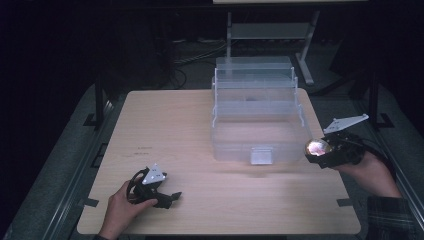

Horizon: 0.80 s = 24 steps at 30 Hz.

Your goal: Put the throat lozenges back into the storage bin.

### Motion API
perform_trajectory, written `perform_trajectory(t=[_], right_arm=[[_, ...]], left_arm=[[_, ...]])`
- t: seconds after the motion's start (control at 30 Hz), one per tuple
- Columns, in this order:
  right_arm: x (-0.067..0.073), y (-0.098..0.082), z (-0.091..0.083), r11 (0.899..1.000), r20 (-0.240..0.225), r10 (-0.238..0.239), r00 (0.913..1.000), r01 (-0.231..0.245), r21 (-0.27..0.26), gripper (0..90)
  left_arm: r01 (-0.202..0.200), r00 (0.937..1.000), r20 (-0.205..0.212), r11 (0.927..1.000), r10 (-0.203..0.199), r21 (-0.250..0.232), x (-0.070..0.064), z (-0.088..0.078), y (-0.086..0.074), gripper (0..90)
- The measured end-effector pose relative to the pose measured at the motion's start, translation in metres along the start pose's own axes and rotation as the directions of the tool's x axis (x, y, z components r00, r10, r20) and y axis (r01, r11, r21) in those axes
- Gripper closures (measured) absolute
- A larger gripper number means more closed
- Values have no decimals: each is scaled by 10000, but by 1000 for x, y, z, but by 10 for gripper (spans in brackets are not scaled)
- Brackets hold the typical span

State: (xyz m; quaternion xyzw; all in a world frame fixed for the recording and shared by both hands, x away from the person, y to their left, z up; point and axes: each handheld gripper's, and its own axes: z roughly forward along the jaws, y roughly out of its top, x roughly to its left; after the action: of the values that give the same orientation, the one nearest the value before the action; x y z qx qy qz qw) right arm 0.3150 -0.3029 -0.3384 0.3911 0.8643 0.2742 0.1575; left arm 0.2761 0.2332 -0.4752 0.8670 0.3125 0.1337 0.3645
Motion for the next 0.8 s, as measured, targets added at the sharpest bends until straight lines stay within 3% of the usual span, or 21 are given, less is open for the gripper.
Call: perform_trajectory(t=[0.8], right_arm=[[-11, 41, 10, 9999, 21, -32, 10000, 33, -148, 196]], left_arm=[[36, 10000, -3, 10000, -36, -29, 0, 0, 0, 109]])
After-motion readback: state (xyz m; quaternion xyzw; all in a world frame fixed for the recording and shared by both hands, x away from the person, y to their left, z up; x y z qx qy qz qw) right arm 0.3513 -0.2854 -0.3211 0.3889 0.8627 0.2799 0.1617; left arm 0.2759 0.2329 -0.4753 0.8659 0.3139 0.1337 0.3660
